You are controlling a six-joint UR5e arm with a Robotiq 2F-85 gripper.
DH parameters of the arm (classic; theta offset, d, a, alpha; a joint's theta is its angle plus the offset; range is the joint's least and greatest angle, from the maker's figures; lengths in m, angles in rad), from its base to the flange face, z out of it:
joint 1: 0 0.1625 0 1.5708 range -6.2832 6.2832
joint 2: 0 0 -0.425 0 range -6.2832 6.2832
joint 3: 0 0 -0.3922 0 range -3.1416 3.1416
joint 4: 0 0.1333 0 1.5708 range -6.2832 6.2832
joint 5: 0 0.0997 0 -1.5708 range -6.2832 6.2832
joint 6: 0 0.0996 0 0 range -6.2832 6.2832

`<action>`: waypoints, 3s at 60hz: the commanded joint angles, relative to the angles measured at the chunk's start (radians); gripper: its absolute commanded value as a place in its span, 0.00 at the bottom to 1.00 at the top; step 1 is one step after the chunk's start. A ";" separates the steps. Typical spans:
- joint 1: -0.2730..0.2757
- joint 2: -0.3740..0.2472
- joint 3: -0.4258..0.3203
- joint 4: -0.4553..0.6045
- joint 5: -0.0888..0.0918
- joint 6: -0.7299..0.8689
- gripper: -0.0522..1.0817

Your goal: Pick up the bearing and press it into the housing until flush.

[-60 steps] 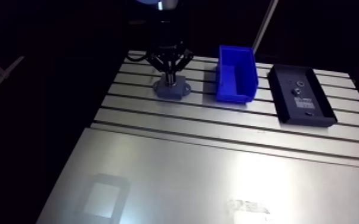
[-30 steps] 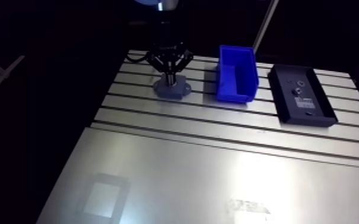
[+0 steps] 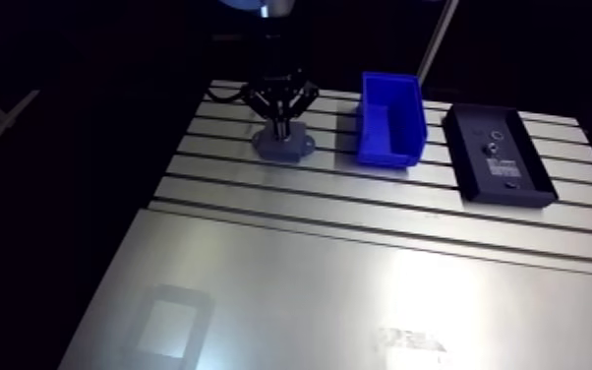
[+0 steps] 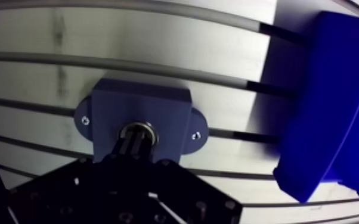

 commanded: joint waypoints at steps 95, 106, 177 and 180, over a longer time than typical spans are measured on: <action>-0.086 -0.234 -0.275 0.507 -0.015 -0.001 0.05; -0.119 -0.236 -0.307 0.531 -0.025 -0.002 0.05; -0.176 -0.265 -0.374 0.536 0.003 -0.002 0.05; -0.178 -0.271 -0.374 0.539 0.002 -0.002 0.05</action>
